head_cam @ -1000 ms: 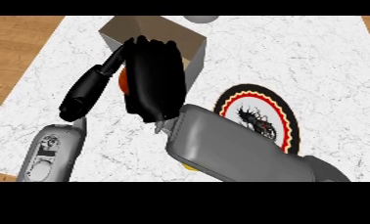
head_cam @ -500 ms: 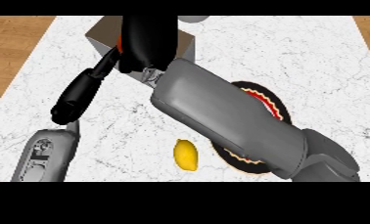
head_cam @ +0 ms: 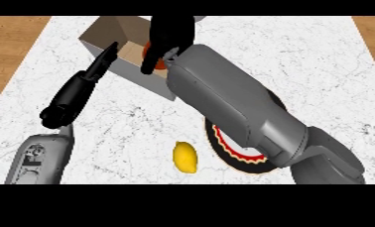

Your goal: Pick the tomato from the plate and place it in the cardboard box

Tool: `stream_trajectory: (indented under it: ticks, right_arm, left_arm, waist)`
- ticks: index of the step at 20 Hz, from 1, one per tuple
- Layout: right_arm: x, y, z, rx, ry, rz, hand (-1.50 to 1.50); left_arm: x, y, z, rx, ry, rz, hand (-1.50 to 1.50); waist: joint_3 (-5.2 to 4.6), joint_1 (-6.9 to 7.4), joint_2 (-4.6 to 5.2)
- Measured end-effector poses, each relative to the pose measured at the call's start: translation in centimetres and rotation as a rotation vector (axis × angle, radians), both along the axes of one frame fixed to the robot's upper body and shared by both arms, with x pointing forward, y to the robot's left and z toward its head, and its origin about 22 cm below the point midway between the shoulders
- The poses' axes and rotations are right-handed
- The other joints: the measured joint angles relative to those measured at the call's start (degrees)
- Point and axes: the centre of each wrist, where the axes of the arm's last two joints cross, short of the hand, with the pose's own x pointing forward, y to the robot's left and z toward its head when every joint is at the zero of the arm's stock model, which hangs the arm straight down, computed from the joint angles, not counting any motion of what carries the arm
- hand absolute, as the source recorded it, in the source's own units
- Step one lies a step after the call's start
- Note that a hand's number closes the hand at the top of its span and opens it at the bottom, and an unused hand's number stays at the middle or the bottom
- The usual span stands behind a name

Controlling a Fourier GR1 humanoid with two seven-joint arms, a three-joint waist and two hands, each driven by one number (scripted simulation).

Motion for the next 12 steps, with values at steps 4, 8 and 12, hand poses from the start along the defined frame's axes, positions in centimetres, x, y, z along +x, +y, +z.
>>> stream_trajectory:
  ticks: [4,8,12]
  right_arm:
    - [1.2,-1.0,-1.2,-0.044,0.139,0.01,-1.5]
    - [2.1,-2.2,-2.2,-0.027,0.246,0.089,-1.5]
    - [2.4,-2.7,-2.7,0.058,0.235,0.195,-1.5]
  left_arm:
    - [-0.2,0.7,0.3,0.002,0.006,0.014,0.0]
    - [-0.3,0.6,0.6,-0.002,-0.005,0.022,0.0]
    - [-0.5,1.0,0.6,0.0,0.001,0.029,0.0]
  waist:
    - [0.05,-0.72,-0.25]
    - [0.14,-1.3,-0.42]
    - [0.16,-1.57,-0.4]
